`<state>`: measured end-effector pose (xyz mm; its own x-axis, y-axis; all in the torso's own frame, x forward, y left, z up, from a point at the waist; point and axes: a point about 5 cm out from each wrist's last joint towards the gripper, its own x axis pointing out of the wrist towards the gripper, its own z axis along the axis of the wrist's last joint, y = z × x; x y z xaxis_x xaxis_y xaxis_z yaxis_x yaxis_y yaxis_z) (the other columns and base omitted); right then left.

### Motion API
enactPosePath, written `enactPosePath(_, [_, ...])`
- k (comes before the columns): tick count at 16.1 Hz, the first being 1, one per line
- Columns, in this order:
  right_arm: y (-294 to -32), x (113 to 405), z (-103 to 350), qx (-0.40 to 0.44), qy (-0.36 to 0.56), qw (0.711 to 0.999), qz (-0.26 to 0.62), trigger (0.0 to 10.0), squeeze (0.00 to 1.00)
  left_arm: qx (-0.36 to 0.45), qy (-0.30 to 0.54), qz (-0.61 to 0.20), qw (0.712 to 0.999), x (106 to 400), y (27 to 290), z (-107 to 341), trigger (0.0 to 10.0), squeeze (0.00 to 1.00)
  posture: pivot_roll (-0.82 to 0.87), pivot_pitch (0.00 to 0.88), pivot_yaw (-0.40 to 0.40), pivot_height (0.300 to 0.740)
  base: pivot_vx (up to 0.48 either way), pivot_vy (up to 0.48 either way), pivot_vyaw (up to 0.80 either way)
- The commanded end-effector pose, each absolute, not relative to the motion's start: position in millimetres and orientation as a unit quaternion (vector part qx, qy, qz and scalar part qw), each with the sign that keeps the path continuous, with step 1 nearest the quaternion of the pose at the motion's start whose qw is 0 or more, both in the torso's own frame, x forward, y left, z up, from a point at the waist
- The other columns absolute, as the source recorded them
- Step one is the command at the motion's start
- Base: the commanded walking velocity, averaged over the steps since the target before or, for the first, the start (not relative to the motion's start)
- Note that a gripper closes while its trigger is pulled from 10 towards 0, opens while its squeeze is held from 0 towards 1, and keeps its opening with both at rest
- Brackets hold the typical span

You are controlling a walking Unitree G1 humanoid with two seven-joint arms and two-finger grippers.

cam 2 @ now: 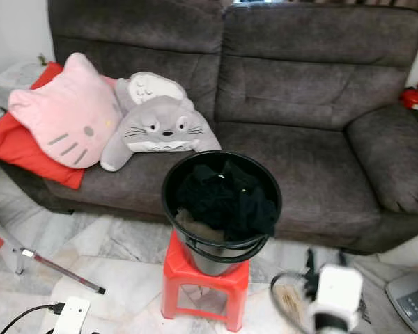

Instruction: Hang hanger

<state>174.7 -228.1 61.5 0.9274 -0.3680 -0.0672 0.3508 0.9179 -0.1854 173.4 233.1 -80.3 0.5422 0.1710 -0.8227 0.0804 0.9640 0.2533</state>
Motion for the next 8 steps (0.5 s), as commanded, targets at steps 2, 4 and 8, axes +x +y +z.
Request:
enactPosePath(2, [-253, 194, 92, -0.08, -0.005, 0.966, -0.247, 10.0, 0.0, 0.131, 0.483, 0.024, 0.865, 171, 232, -82, 10.0, 0.0, -0.13, 0.0, -0.029, 0.74, 0.0, 0.0, 0.0])
enactPosePath(4, [-262, 222, 120, -0.077, -0.05, 0.967, -0.236, 10.0, 0.0, 0.131, 0.483, 0.024, 0.865, 171, 232, -82, 10.0, 0.0, -0.13, 0.0, -0.026, 0.74, 0.0, 0.0, 0.0])
enactPosePath(8, [-250, 290, 153, -0.075, -0.071, 0.979, -0.174, 10.0, 0.0, 0.127, 0.482, 0.023, 0.867, 171, 231, -82, 10.0, 0.0, -0.12, 0.0, -0.016, 0.74, 0.0, 0.0, 0.0])
